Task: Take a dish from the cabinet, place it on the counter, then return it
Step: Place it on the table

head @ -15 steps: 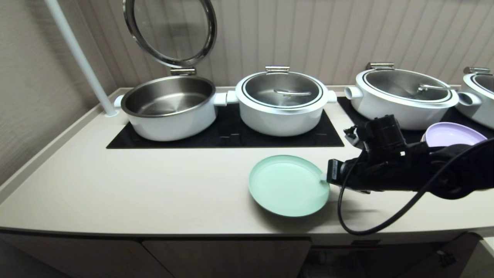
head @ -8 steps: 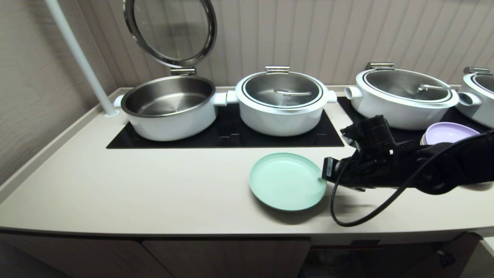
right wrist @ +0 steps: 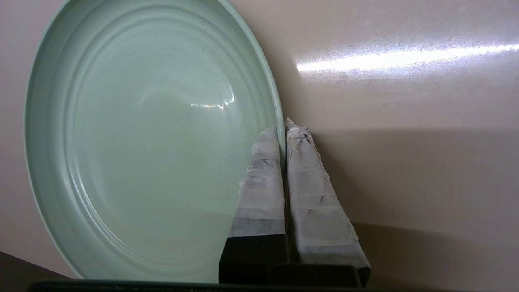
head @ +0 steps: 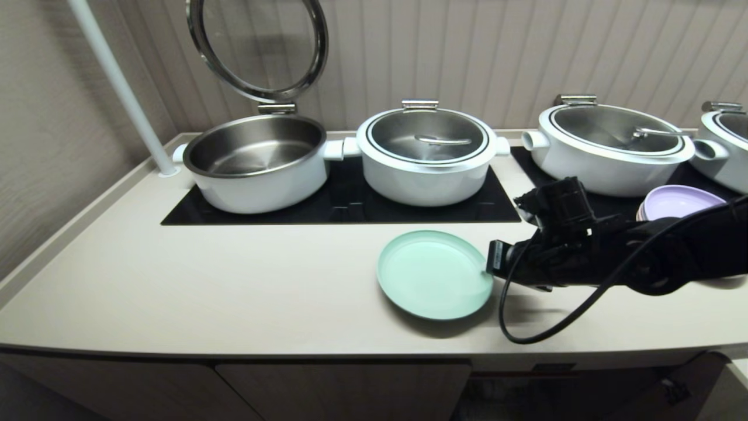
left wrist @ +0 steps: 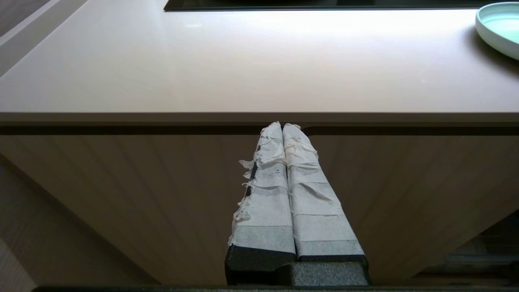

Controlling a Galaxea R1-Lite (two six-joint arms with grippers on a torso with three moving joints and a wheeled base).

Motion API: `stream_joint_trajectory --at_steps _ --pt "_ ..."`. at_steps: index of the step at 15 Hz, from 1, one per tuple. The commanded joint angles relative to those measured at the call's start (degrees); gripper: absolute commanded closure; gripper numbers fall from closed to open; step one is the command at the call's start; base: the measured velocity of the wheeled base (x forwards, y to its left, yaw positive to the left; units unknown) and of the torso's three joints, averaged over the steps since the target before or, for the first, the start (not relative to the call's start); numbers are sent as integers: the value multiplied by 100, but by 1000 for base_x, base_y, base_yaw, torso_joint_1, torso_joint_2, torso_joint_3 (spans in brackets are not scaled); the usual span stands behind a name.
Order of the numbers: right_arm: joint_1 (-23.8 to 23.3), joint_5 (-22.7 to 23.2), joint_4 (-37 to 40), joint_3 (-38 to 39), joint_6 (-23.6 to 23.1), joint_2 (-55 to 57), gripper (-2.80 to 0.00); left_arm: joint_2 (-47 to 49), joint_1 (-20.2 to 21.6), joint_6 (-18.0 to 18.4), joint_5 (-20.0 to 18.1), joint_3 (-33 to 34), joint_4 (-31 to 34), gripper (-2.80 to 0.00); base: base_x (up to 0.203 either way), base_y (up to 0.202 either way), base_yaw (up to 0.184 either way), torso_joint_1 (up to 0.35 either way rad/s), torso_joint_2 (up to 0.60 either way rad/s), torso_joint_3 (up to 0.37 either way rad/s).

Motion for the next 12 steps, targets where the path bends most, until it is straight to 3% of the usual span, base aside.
stream_joint_trajectory --at_steps 1,12 --pt "-3 2 -6 1 7 -10 0 -2 0 -3 2 0 -2 0 0 0 0 0 0 0" --pt "-3 2 -6 28 -2 8 0 -2 0 -3 2 0 6 0 0 0 0 0 0 0"
